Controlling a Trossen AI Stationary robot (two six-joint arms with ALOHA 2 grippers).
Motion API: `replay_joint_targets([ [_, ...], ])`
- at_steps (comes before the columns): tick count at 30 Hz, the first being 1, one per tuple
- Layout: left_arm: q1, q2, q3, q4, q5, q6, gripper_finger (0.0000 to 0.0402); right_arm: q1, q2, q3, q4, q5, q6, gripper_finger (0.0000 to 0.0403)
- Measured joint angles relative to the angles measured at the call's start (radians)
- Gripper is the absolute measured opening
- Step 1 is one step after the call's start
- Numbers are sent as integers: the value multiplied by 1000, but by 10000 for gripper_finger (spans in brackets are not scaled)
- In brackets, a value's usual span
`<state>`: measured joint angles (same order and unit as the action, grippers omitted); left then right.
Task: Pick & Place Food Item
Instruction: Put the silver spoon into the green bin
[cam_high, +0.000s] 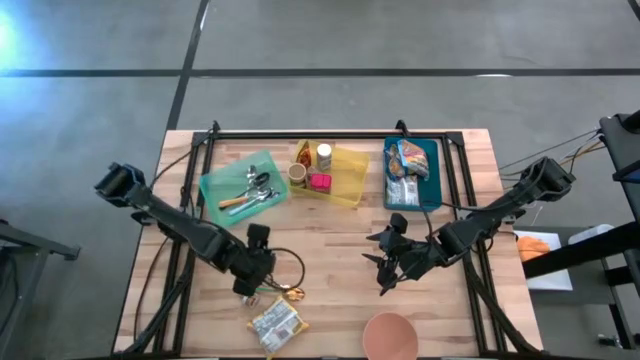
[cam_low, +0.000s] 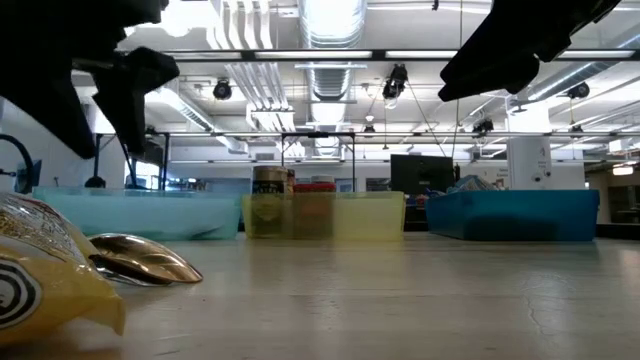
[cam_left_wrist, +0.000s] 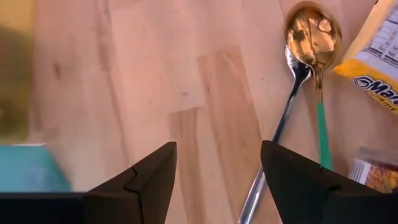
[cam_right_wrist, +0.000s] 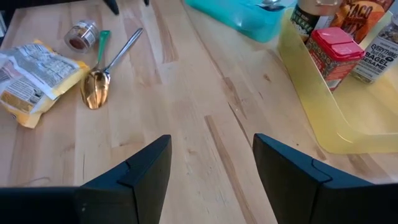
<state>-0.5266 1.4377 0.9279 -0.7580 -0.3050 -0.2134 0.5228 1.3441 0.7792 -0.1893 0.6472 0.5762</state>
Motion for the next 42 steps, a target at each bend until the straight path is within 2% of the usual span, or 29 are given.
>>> replay_joint_targets([
  [14, 0, 222, -2, 52, 119, 66, 237, 1, 0, 0, 0, 0, -4, 224],
  [24, -1, 267, -2, 93, 141, 113, 233, 0, 0, 0, 1, 0, 0, 224],
  [36, 0, 263, -44, 162, 152, 136, 164, 0, 0, 0, 1, 0, 0, 224],
  [42, 2, 261, -56, 175, 181, 139, 143, 0, 0, 0, 1, 0, 0, 224],
])
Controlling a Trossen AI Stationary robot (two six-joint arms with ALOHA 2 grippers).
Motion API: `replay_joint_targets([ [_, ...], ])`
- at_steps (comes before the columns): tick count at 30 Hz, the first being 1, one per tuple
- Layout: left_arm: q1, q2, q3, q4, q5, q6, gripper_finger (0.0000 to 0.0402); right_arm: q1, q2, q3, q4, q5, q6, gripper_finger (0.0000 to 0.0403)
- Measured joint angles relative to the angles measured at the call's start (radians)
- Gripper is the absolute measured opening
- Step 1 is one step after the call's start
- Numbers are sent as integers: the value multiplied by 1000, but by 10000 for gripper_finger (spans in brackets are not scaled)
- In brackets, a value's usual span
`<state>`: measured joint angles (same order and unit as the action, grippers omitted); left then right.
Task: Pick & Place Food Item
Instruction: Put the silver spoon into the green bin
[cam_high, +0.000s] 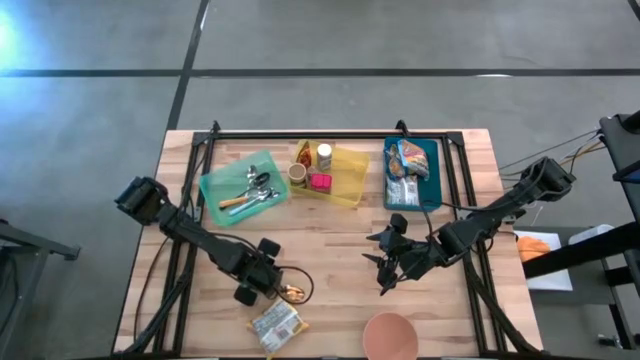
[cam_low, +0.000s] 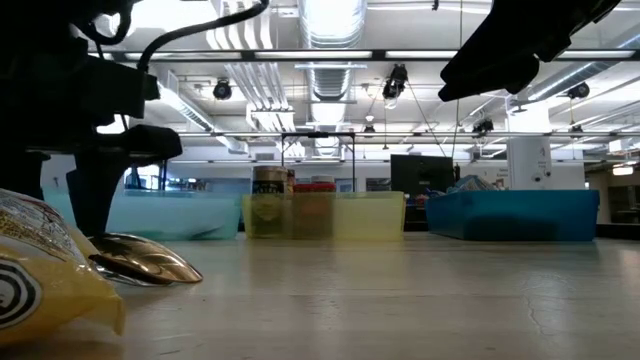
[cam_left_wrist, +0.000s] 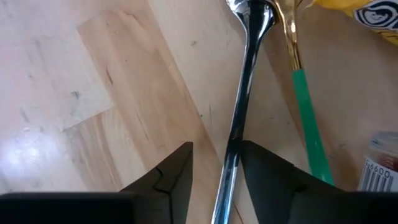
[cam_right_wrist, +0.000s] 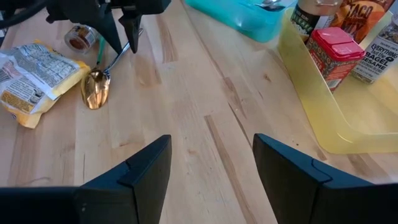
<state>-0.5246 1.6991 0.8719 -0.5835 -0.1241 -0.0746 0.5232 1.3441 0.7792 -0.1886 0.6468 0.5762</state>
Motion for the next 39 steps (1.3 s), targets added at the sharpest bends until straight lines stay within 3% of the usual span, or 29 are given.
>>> replay_joint_targets([
  [9, 49, 2, -2, 0, 127, -47, 96, -1, 0, 0, 1, 0, 0, 224],
  [16, 64, 2, -9, 3, 149, -35, 63, 0, 0, 0, 3, 0, 0, 224],
  [21, 64, 2, -9, 0, 158, -25, 14, 0, 0, 0, 4, 0, 0, 224],
  [39, 63, -58, -8, -46, 169, -113, 1, 0, 0, 0, 5, 0, 0, 224],
])
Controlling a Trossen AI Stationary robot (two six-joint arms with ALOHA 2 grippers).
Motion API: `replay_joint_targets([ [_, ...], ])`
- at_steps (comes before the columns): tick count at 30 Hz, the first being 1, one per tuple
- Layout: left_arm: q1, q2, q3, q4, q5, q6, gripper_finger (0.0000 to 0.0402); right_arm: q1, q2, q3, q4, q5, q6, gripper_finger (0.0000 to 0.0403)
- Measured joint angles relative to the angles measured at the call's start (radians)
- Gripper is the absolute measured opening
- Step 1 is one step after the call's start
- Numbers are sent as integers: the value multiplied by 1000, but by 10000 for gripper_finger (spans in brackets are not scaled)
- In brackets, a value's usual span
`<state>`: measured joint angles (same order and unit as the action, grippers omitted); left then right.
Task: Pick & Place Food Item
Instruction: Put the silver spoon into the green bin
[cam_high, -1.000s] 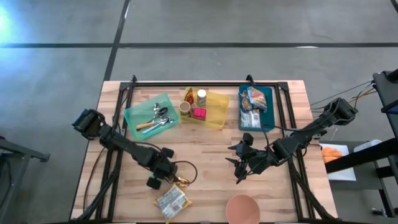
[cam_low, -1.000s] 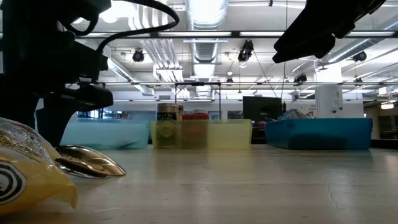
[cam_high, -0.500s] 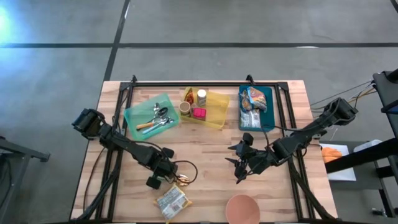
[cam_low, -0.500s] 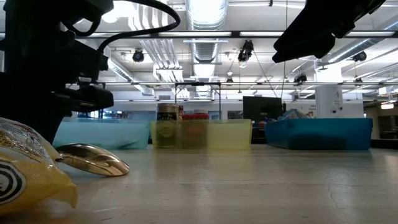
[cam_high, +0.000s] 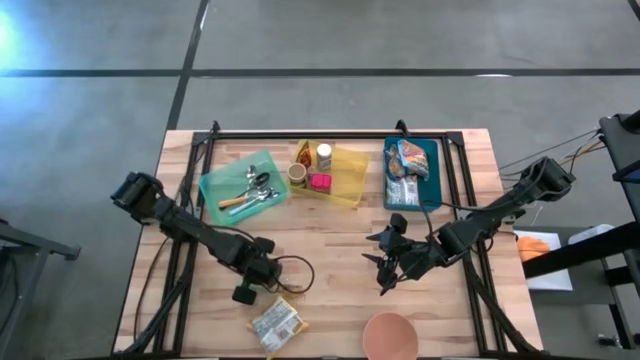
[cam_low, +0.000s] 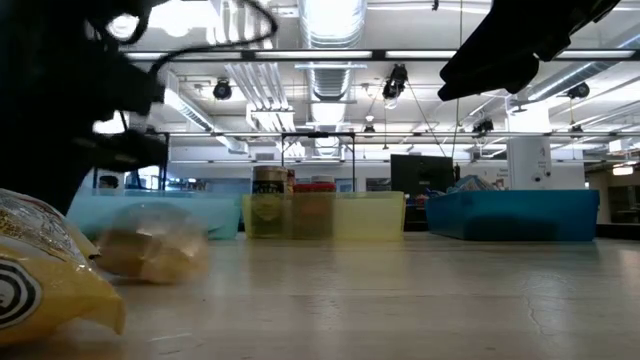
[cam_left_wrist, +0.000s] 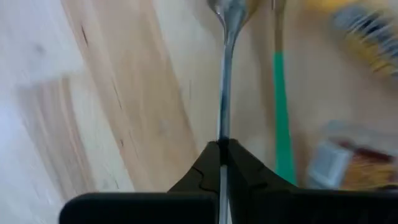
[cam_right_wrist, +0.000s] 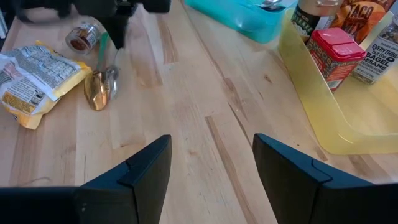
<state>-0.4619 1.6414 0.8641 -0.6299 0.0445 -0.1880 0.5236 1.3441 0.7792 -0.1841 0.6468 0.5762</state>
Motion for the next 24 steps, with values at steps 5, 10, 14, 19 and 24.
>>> replay_joint_targets([
  [5, 1, -49, 12, -20, -33, -27, 3, 0, 0, 0, 1, 0, 0, 224],
  [10, 1, -72, 18, -31, -54, -35, 3, 0, 0, 0, 2, 0, 0, 224],
  [14, 1, -72, 16, -39, -84, -49, 2, 0, 0, 0, 2, 0, 0, 224],
  [19, 1, -73, 16, -58, -121, -50, 1, 0, 0, 0, 2, 0, 0, 224],
  [24, 1, -73, 17, -76, -153, -50, 1, 0, 0, 0, 2, 0, 0, 224],
])
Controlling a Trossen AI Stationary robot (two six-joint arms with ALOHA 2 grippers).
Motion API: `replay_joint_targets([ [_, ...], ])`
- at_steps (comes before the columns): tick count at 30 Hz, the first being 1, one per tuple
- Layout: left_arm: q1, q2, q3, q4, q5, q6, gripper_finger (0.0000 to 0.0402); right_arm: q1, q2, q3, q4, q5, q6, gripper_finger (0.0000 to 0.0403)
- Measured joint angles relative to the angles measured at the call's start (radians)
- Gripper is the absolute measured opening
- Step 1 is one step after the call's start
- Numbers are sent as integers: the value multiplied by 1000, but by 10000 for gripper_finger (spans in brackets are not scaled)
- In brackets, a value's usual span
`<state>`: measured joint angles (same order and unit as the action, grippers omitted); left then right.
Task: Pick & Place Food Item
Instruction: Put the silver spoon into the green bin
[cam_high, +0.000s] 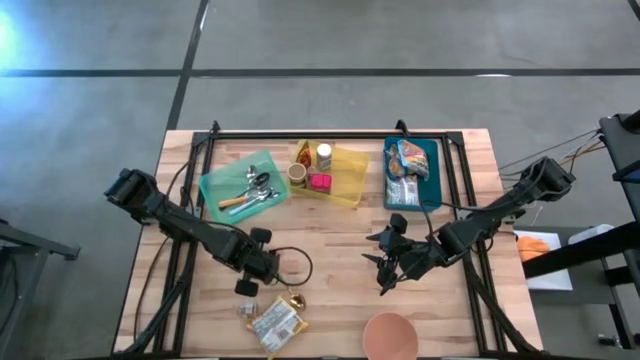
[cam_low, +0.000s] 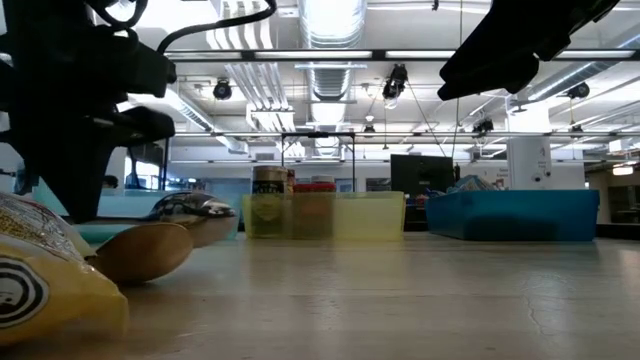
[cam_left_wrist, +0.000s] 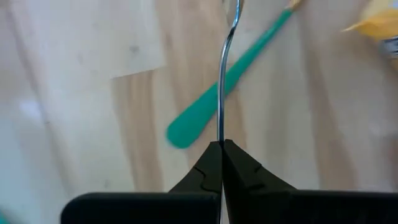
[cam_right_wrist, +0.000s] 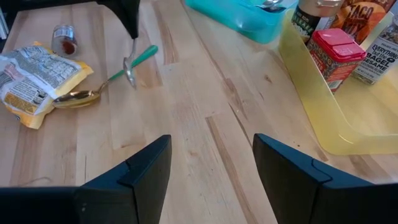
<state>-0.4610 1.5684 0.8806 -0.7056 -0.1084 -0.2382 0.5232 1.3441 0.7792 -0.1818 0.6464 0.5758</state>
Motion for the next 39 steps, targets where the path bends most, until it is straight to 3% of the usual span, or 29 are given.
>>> replay_joint_targets([
  [12, 0, -40, 3, -25, -79, -56, 0, 0, 0, 0, 0, 0, 0, 224],
  [18, 1, -162, 4, -68, -152, -81, 0, 0, 0, 0, 0, 0, 0, 224],
  [23, 18, -298, 18, -137, -282, -219, 0, 0, 0, 0, 0, 0, 0, 224],
  [30, 117, -397, 54, -324, -377, -380, 0, 0, 0, 0, 0, 0, 0, 224],
  [39, 354, -396, 71, -454, -371, -248, 0, 0, 0, 0, 2, 0, -3, 224],
])
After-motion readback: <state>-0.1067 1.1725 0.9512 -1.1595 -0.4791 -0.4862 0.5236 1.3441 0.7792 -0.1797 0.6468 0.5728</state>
